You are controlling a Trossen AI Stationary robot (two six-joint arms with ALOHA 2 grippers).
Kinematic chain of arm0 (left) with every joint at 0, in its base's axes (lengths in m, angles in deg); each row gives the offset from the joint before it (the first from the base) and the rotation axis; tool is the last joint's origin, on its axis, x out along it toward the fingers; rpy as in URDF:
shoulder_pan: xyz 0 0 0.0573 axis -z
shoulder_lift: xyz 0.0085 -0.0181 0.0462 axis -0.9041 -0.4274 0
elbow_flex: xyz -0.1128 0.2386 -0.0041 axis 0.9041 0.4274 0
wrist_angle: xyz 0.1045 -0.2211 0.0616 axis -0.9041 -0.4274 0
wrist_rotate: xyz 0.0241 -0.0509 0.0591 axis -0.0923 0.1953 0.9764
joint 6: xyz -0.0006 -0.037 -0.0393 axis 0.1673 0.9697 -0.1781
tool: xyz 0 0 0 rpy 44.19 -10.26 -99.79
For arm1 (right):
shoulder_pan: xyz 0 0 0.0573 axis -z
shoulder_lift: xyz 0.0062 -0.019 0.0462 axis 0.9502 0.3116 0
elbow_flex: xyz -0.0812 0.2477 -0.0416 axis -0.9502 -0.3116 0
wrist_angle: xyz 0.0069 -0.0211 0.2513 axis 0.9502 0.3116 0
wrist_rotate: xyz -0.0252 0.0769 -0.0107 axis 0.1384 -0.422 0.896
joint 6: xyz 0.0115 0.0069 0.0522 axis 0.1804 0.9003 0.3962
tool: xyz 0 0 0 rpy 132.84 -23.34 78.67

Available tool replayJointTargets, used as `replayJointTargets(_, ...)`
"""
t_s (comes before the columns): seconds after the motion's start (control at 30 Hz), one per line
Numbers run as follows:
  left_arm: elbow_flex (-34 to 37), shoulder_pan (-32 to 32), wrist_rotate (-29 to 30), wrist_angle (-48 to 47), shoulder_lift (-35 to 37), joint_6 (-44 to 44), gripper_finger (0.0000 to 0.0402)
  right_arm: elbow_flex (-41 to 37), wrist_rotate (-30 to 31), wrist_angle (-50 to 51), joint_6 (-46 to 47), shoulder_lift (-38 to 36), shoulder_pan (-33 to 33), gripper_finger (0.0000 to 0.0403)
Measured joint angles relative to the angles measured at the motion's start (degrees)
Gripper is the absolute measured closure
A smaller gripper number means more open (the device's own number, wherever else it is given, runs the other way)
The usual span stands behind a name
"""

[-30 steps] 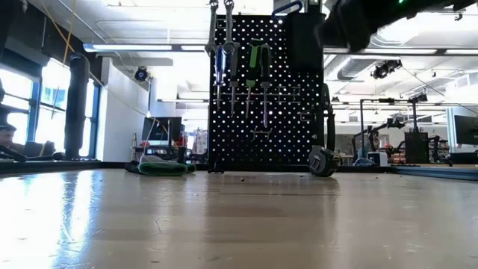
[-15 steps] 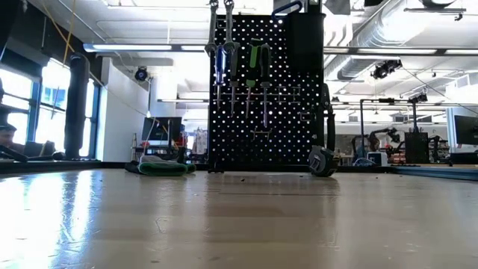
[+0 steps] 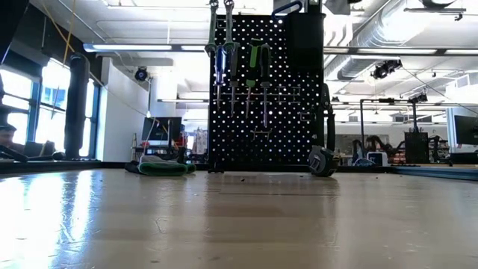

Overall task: Hang tools onto peg board
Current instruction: Put the silver socket into the black bin on the pegboard

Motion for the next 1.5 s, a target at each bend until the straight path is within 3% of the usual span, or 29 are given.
replayJointTargets(0.13,0.0,0.0,0.0,-0.6,0.0,0.4,0.0331,1.8,-1.0,4.9,4.3,0.0,0.8,0.0269)
replayJointTargets(0.6,0.0,0.0,-0.2,-0.3,0.0,1.1,0.0331,2.4,-2.2,4.5,4.5,0.5,1.8,0.0272)
replayJointTargets(1.23,0.0,0.0,-2.3,-0.6,-0.8,3.3,0.0327,2.4,-3.6,4.3,5.8,1.1,2.0,0.0360)
replayJointTargets(1.5,0.0,0.0,-2.2,-0.9,-0.9,3.0,0.0327,2.4,-5.4,6.6,8.0,1.0,2.2,0.0344)
